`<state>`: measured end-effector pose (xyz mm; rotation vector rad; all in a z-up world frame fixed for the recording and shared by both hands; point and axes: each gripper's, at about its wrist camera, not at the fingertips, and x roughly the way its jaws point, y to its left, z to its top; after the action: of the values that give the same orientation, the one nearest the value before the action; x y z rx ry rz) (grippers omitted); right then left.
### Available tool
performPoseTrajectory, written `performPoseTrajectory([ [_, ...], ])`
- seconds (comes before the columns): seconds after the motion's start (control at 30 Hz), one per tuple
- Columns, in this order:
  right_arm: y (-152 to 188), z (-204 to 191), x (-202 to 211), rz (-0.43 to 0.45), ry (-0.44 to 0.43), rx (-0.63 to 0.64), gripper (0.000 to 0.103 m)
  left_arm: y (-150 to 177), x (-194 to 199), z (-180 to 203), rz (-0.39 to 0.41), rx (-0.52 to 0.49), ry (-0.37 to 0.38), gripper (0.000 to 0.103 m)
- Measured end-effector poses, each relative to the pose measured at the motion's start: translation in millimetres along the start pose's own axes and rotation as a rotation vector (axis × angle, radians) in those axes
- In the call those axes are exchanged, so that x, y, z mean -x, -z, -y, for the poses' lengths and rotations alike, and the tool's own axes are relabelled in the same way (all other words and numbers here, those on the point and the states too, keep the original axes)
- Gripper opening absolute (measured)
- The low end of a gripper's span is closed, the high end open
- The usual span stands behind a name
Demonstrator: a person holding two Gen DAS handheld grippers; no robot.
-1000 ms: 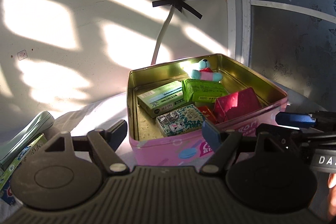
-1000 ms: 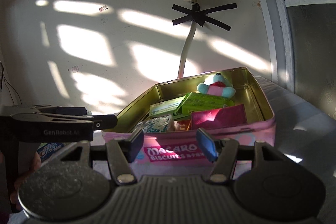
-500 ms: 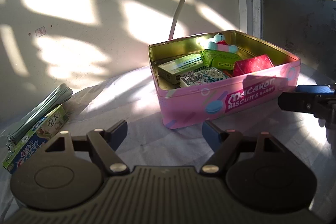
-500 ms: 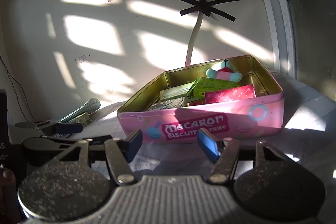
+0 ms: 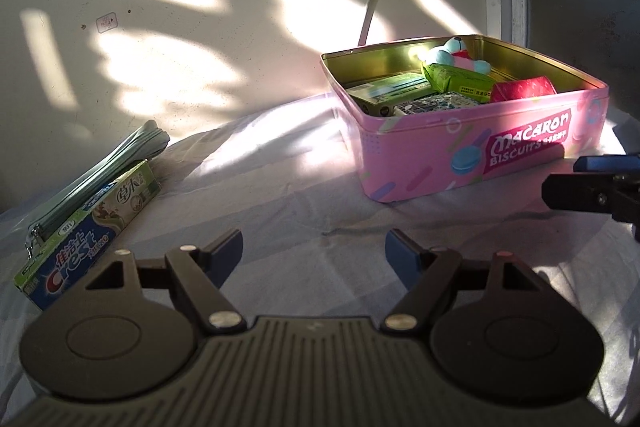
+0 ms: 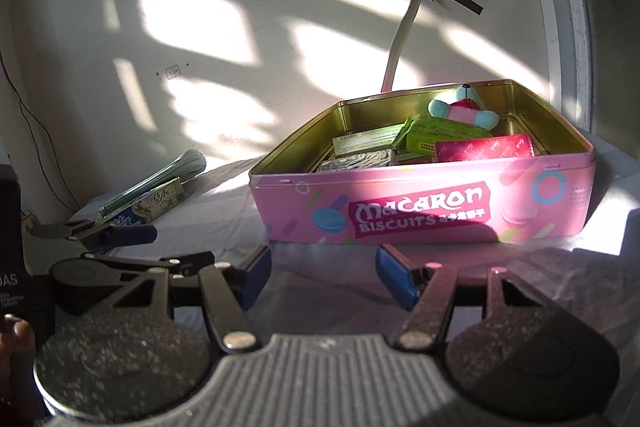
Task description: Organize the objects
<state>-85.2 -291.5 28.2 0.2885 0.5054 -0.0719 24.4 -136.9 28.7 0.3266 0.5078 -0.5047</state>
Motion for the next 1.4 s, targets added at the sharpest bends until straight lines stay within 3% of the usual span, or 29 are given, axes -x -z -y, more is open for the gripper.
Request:
performPoseTrajectory([
  [0.4,6.2,-15.6,-18.4,-0.05,-0.01,0.021,0.06,7.5,-9.7,-10.5,-0.018,0.028,0.01,0.08],
  [0.53,5.1,-16.6,-18.6,-0.037,-0.008,0.015,0.067,7.2,-10.3,-12.9,-0.017,0.039,0.017,0.08],
  [1.4,4.4,-23.8,-25.3,-0.041,-0.019,0.038,0.067,4.0,-10.0,-16.1,-0.009,0.047,0.054,0.082],
])
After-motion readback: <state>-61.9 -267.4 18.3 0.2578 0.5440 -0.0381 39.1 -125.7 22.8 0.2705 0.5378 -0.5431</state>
